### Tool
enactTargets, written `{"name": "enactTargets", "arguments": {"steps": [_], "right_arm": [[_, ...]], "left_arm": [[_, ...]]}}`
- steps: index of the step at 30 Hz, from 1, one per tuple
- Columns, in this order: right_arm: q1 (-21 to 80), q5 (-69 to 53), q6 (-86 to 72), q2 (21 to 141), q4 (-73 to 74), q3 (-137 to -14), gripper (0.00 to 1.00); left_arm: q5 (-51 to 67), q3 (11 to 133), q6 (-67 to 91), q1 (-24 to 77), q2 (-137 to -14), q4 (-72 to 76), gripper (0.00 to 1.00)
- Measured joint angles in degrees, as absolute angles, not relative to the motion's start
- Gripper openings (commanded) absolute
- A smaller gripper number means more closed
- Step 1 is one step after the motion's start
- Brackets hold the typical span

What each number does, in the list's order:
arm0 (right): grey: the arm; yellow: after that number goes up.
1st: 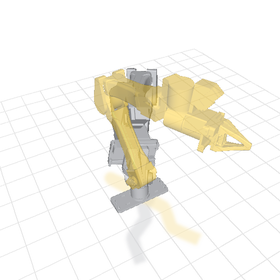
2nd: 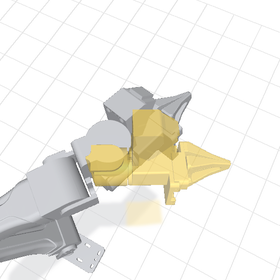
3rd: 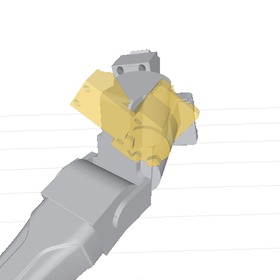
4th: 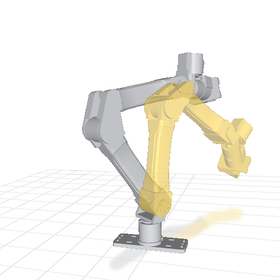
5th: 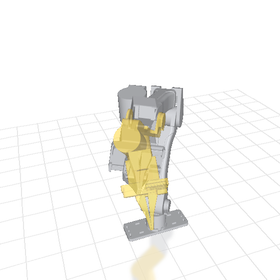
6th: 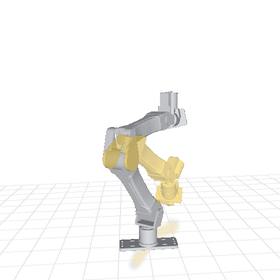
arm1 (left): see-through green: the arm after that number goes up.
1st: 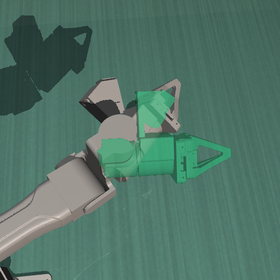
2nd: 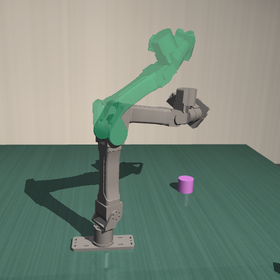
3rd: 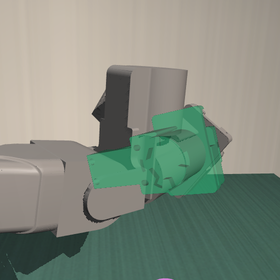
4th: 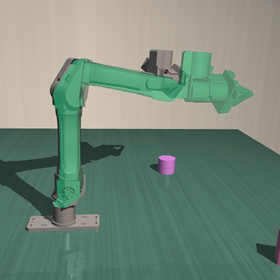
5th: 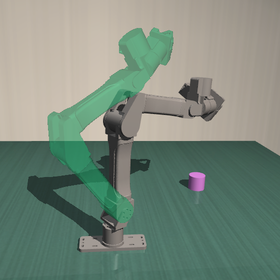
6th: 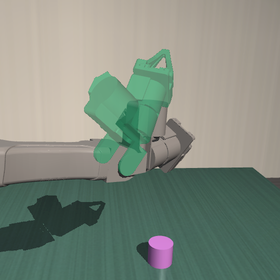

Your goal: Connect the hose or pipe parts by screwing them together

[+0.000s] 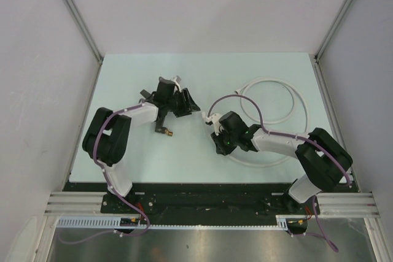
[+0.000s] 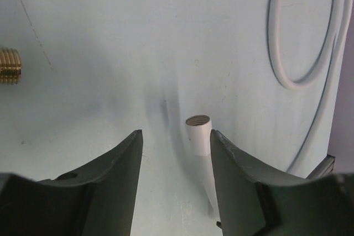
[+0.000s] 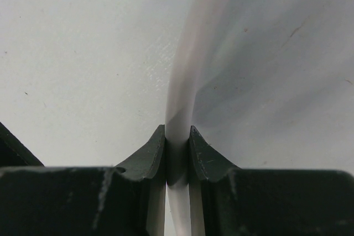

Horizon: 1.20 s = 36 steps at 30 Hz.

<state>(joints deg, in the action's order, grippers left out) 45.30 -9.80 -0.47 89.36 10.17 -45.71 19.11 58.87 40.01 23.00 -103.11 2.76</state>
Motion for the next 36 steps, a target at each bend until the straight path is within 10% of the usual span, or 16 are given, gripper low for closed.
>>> {"name": "enactTargets", "arguments": {"steps": [10, 25, 36], "right_arm": [[45.69, -7.88, -4.21, 89.45, 10.79, -45.71, 0.56], [46.74, -5.10, -9.32, 83.74, 0.19, -48.07, 0.65], [49.60, -8.38, -13.06, 106.24, -20.16, -61.67, 0.66]], "left_arm": [[14.22, 57.25, 40.21, 21.80, -89.01, -1.98, 0.83], [4.32, 39.46, 43.18, 4.84, -59.99, -13.47, 0.93], [2.87, 33.65, 43.38, 0.64, -51.53, -19.11, 0.92]]}}
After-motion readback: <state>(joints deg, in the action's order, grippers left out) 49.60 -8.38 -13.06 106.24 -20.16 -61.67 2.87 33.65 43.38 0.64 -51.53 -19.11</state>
